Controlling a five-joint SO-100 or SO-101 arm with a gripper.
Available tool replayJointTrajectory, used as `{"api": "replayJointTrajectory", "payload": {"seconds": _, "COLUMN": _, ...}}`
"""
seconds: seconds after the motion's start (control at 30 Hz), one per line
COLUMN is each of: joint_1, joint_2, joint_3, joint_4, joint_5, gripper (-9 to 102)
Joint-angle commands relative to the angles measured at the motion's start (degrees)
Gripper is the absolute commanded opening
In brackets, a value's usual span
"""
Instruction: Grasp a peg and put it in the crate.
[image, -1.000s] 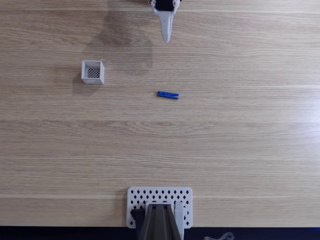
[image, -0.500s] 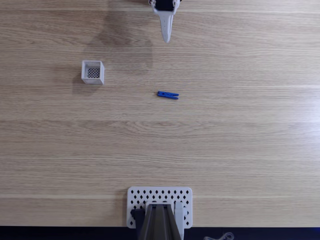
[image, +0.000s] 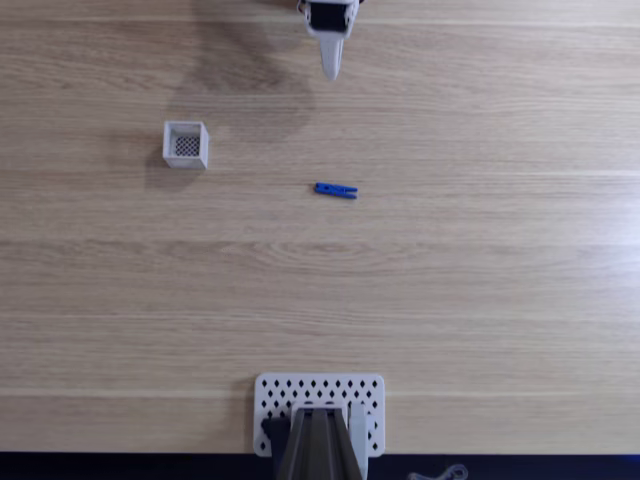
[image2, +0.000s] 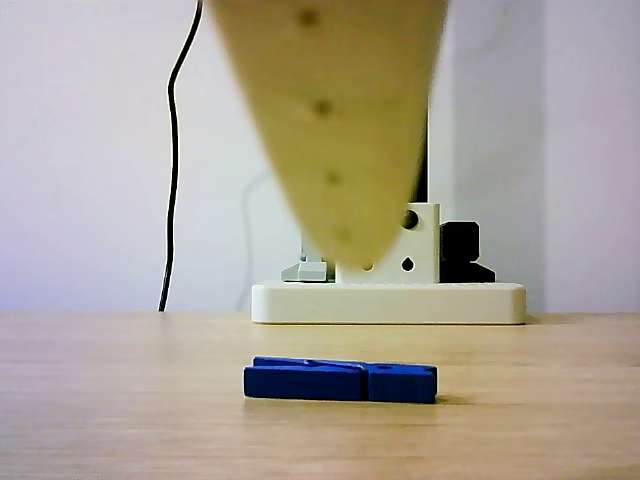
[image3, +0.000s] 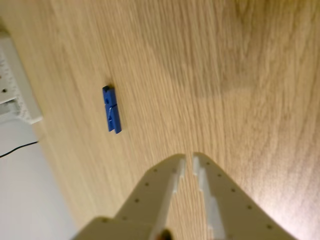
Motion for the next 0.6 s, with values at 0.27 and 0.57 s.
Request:
{"api": "replayJointTrajectory", "payload": {"seconds": 0.27, "joint_1": 0.88, "joint_2": -40.08, "joint_3": -36.74, "joint_4": 6.15, "joint_5": -1.05, "gripper": 0}}
{"api": "replayJointTrajectory", "payload": {"seconds": 0.57, "joint_1": -1.23, "joint_2": -61.79, "joint_3": -61.44, "joint_4": 13.89, "joint_5": -1.05, "gripper": 0}}
